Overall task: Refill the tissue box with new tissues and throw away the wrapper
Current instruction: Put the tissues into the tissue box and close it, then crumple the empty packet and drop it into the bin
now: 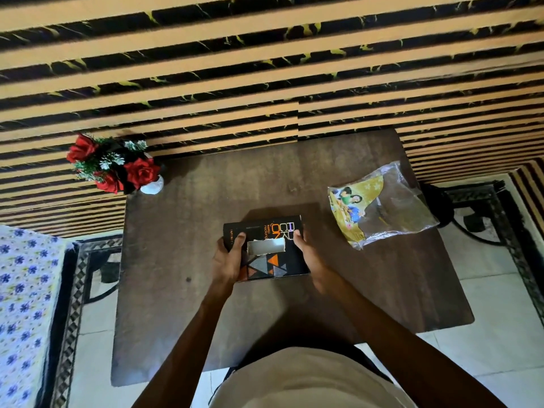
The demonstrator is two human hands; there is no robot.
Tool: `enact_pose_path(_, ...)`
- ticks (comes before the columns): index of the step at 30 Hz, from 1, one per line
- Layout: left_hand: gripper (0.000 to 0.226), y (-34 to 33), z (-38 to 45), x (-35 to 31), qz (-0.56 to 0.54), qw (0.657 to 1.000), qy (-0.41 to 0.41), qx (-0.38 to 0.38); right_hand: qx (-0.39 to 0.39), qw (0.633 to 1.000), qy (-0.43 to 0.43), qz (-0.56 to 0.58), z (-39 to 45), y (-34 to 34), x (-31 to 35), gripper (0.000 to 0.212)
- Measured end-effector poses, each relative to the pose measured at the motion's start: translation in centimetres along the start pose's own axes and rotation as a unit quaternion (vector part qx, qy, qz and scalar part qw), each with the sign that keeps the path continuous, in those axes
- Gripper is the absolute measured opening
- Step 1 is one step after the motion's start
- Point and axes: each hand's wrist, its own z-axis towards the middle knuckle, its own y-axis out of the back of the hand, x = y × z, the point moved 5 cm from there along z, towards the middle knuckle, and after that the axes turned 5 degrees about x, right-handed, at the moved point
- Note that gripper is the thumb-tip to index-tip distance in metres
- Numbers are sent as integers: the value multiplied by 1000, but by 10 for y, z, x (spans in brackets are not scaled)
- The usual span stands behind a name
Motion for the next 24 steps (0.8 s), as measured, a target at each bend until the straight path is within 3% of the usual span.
enact_pose_path(4,36,-4,30,-53,-46,998,-1,38,38,998,30,-32,33,-10,65,53)
enact_pose_path(8,40,-8,75,-114,-50,995,-30,78,-1,998,12,-60,85,-12,120,61)
enact_pose_path(12,44,-2,123,-162,-16,997,-46,60,6,997,-17,-74,136,-18,153,90)
enact_pose_path(17,47,-1,172,-175,2,997,-20,70,12,997,-26,-70,187,-24,162,99)
enact_pose_path(19,41,-1,182,-179,4,997,-23,73,11,997,-28,-75,199,-26,166,97)
enact_pose_path(24,20,-2,194,-177,-14,997,-27,72,31,995,17,-90,219,-34,174,64)
